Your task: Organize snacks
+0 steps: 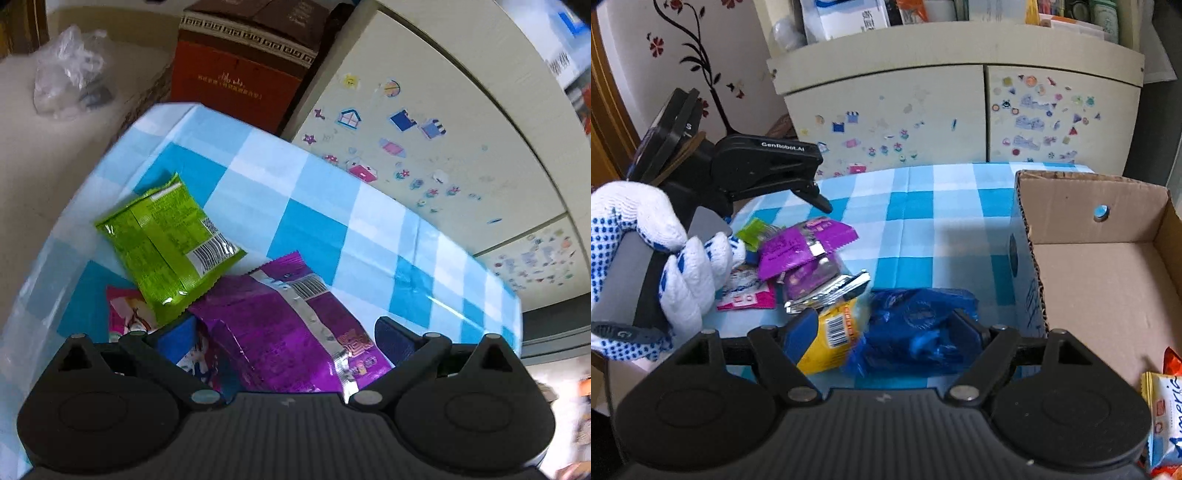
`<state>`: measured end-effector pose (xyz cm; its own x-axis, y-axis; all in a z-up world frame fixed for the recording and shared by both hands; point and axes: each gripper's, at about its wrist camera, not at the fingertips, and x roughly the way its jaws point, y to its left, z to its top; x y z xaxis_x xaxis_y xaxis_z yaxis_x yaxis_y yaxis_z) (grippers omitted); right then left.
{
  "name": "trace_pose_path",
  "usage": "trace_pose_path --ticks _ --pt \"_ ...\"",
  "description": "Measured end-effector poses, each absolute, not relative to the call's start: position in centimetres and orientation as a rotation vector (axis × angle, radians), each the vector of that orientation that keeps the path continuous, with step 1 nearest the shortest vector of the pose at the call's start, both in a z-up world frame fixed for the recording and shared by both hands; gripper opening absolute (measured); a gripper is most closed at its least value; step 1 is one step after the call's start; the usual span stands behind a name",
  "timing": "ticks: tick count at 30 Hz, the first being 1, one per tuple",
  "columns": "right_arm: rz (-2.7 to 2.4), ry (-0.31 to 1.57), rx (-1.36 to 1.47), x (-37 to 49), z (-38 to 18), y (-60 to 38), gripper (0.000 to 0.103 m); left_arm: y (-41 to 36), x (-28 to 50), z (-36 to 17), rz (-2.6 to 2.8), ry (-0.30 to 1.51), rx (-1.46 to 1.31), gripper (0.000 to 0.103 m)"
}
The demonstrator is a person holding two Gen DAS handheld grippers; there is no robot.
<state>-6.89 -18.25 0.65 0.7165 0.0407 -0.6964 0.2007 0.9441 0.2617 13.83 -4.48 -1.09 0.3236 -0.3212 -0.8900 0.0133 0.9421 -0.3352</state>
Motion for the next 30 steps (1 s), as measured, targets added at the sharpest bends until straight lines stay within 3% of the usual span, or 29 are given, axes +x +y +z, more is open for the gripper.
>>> trace_pose_path --ticks 15,20,30 --pt "-0.171 0.795 0.272 -6.4 -0.1 -18.2 0.081 -5.6 12.7 -1.3 -0.191 1.166 -0.136 0.103" --pt "-0.105 0.793 0.216 -6.3 0.2 -17.0 0.058 -4.0 12.2 -1.2 -0.178 1.186 -0.169 0.099" --pt "0.08 0.839 0.296 -7.1 0.5 -15.6 0.045 -0.4 10.2 -0.5 -0.228 1.234 -0.215 0.089"
